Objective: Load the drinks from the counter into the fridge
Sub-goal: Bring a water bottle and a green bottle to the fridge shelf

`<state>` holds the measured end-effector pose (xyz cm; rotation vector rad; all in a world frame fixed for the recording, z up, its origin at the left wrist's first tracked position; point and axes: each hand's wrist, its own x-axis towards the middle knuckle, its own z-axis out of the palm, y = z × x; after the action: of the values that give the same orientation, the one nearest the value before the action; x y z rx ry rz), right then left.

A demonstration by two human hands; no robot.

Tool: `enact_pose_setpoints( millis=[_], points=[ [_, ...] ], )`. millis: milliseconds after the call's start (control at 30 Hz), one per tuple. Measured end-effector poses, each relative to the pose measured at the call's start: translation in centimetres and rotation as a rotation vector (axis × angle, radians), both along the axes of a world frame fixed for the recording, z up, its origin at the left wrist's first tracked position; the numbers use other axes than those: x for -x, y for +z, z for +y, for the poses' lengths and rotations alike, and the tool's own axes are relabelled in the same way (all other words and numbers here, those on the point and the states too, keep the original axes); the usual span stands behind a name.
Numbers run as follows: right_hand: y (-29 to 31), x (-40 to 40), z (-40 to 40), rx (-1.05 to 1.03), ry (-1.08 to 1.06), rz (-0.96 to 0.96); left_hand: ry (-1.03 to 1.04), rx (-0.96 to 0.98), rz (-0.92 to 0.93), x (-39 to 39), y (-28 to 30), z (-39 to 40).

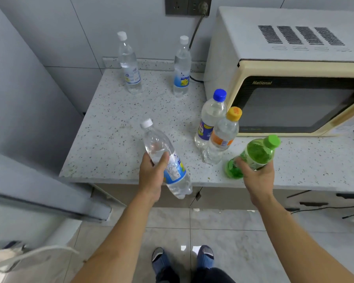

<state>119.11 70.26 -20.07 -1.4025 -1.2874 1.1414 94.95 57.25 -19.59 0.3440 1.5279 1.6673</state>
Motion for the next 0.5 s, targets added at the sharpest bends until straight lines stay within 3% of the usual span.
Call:
enact_pose_setpoints(
  millis=[200, 367, 500],
  points=[
    [0.9, -0.3, -5.0, 0.054, 0.102, 0.155, 0.03, 0.035, -0.288, -3.6, 0.0, -5.1],
    [1.4, 0.4, -8.6, 0.17, 0.376, 0.252, 0.093, 0.052, -0.324, -6.8, 0.8, -9.6],
    [0.8, 0.7, -11.0, 0.305, 0.581, 0.262, 0.198, 0.123, -0.475, -9.7, 1.0, -14.5]
  ],
)
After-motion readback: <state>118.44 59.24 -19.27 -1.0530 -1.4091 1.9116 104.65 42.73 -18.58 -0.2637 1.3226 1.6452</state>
